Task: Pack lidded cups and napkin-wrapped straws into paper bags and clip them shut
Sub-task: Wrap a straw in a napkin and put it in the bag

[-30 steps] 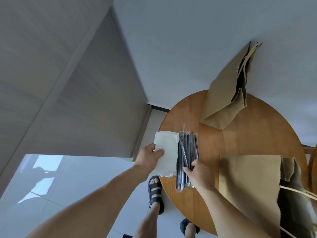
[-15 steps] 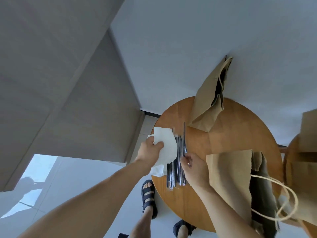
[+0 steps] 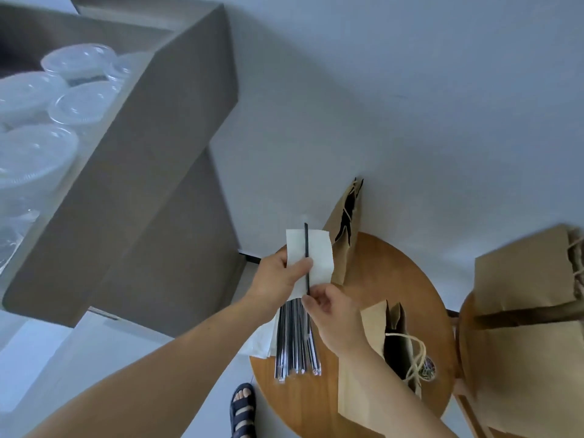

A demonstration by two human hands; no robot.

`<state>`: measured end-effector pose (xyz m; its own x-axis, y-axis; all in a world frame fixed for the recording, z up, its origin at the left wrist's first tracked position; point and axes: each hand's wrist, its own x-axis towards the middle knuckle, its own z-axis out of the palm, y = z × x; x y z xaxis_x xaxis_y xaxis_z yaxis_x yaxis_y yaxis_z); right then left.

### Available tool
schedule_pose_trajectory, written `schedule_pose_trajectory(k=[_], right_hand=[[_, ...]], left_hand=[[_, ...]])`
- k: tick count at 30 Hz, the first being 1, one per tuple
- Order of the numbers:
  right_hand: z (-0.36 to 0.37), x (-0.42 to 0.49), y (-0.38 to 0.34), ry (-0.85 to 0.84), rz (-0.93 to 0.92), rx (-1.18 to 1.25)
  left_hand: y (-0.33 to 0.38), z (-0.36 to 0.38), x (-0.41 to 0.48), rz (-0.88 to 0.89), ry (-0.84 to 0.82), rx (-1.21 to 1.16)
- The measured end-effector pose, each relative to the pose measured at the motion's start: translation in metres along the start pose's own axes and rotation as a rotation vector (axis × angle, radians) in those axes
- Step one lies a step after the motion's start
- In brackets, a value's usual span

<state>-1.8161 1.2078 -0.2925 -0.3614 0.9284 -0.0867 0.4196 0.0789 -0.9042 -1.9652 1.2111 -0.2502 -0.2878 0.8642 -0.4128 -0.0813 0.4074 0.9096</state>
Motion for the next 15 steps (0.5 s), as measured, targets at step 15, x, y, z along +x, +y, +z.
schedule_pose_trajectory(k=[15], right_hand=[[-0.124, -0.002, -0.058, -0.001, -0.014, 0.278]], left_hand=[[0.087, 0.051, -0.056, 0.07, -0.392, -0.126]])
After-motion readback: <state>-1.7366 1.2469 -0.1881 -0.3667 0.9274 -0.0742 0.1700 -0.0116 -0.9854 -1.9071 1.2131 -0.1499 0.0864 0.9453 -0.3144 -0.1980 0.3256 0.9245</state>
